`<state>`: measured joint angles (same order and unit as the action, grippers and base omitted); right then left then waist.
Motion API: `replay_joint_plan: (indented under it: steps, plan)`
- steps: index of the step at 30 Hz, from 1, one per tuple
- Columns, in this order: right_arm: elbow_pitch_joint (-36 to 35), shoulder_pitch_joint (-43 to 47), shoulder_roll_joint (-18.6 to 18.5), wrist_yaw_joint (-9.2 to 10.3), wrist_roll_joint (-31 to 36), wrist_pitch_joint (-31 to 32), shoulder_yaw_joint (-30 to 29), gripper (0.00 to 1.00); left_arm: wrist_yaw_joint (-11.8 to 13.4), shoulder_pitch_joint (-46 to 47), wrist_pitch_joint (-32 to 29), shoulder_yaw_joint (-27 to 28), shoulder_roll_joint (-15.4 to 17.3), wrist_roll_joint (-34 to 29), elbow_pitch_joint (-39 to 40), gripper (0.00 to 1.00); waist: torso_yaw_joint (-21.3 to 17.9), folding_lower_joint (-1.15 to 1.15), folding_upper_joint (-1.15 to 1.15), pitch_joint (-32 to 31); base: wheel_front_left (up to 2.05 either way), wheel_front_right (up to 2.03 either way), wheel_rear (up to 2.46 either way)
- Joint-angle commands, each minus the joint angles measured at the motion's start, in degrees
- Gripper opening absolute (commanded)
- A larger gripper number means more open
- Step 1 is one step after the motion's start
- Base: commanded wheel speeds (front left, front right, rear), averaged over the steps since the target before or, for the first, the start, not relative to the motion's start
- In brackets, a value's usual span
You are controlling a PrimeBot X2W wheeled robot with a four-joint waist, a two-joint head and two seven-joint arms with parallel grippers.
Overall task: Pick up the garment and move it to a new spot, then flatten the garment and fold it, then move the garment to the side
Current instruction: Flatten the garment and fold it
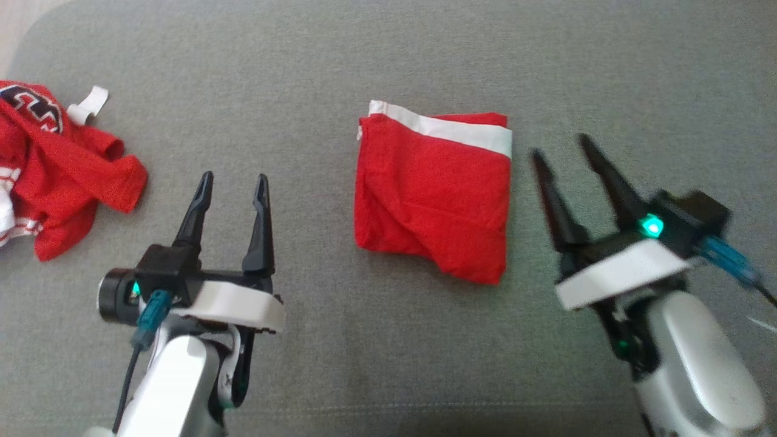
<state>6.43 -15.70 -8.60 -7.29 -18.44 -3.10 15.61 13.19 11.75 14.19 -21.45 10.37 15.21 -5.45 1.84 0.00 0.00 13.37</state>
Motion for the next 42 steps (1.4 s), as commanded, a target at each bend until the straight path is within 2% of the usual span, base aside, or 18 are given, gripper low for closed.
replay_joint_plan:
  steps: [1,5,9,27,42]
  plan:
    - [-2.69,0.14,0.05,-0.2,0.67,-0.43,-0.09,1.0,0.48,0.22,0.1,2.34,1.31,-0.31,2.25,1.0,-0.41,0.0,0.0,-0.31,0.0,0.0,0.0]
    - [-5.75,5.48,0.59,-0.2,2.51,0.15,-6.42,1.0,1.09,-0.64,-0.41,2.59,2.34,-0.7,2.89,1.0,-1.51,0.0,0.0,-1.25,0.0,0.0,0.0]
    - [-7.99,9.49,1.51,-0.2,3.5,1.38,-9.2,1.0,1.59,-2.05,-0.87,2.79,3.39,-0.93,3.62,1.0,-2.53,0.0,0.0,-2.8,0.0,0.0,0.0]
    - [-12.82,18.6,3.77,-0.2,5.66,6.26,-12.06,1.0,4.05,-11.27,-3.99,2.18,6.14,-0.97,7.19,1.0,-3.82,0.0,0.0,-11.42,0.0,0.0,0.0]
    - [-15.88,20.82,4.56,-0.2,6.45,8.65,-12.86,1.0,4.94,-13.56,-4.85,2.01,6.87,-0.35,8.1,1.0,-4.1,0.0,0.0,-12.95,0.0,0.0,0.0]
